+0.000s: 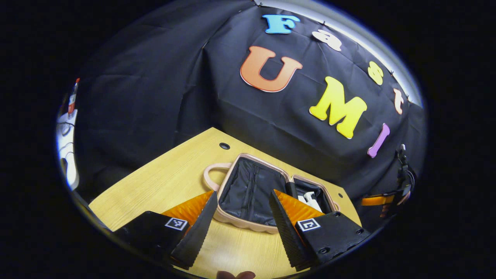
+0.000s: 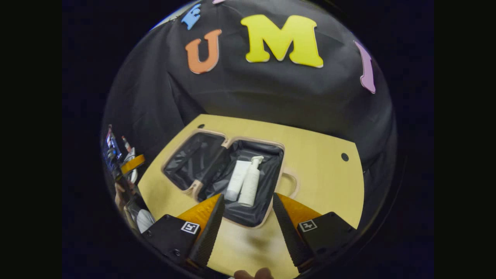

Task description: First open the suitcase, pack the skin care products into it, and then close the suitcase.

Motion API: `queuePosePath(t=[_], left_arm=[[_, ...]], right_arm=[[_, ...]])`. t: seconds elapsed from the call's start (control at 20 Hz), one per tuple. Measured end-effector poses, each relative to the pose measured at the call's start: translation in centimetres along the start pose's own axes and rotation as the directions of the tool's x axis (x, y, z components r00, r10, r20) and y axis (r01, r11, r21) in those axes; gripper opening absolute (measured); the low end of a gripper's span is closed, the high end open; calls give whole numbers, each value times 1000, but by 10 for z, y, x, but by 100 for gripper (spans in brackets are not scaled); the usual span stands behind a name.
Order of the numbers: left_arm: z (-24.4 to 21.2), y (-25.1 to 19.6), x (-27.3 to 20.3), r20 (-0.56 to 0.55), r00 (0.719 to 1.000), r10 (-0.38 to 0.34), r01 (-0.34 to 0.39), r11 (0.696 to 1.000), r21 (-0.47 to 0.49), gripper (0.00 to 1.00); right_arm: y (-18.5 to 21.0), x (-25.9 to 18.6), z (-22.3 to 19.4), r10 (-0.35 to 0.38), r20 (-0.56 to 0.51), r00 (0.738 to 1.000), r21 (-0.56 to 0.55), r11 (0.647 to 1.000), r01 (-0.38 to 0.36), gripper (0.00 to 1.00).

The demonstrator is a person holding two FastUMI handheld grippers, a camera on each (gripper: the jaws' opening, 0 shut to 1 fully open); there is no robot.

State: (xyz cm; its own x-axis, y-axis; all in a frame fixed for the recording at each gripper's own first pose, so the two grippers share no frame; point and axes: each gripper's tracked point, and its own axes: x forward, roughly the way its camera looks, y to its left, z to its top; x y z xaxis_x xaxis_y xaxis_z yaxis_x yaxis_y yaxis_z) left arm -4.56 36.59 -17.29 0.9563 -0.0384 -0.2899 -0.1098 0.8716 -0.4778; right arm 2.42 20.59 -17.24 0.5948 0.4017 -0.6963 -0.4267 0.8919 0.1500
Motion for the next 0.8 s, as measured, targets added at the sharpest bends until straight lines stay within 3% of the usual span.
queuePosePath(t=[0.1, 0.25, 0.45, 0.5, 0.55, 0.65, 0.7, 0.75, 0.8], left_arm=[[5, 12, 24, 18, 999, -40, 42, 994, -102, 87], [4, 34, 65, 6, 997, -83, 81, 957, -278, 87], [-26, 72, 114, -114, 991, -65, 9, 901, -435, 86], [-30, 74, 125, -133, 989, -64, -5, 886, -463, 86], [-34, 75, 131, -143, 987, -68, -9, 878, -479, 83], [-39, 76, 144, -158, 984, -76, -13, 866, -500, 78], [-39, 74, 151, -160, 984, -84, -11, 856, -517, 88], [-40, 74, 157, -167, 982, -86, -16, 848, -530, 72], [-41, 74, 164, -172, 981, -92, -16, 841, -541, 81]], right_arm=[[-5, -28, -3, 9, 14, 1000, -16, 1000, -9, 72], [-9, -55, -3, 27, 33, 999, 58, 998, -29, 75], [-19, -71, 11, 41, 63, 997, 211, 976, -54, 72], [-25, -73, 15, 24, 75, 997, 213, 976, -40, 72], [-28, -74, 19, 13, 84, 996, 218, 975, -31, 80], [-20, -76, 22, 19, 94, 995, 257, 966, -43, 76], [-18, -77, 22, 17, 95, 995, 266, 963, -42, 76], [-20, -78, 21, 4, 94, 996, 260, 965, -28, 76], [-21, -79, 20, -6, 95, 995, 245, 969, -18, 71]])
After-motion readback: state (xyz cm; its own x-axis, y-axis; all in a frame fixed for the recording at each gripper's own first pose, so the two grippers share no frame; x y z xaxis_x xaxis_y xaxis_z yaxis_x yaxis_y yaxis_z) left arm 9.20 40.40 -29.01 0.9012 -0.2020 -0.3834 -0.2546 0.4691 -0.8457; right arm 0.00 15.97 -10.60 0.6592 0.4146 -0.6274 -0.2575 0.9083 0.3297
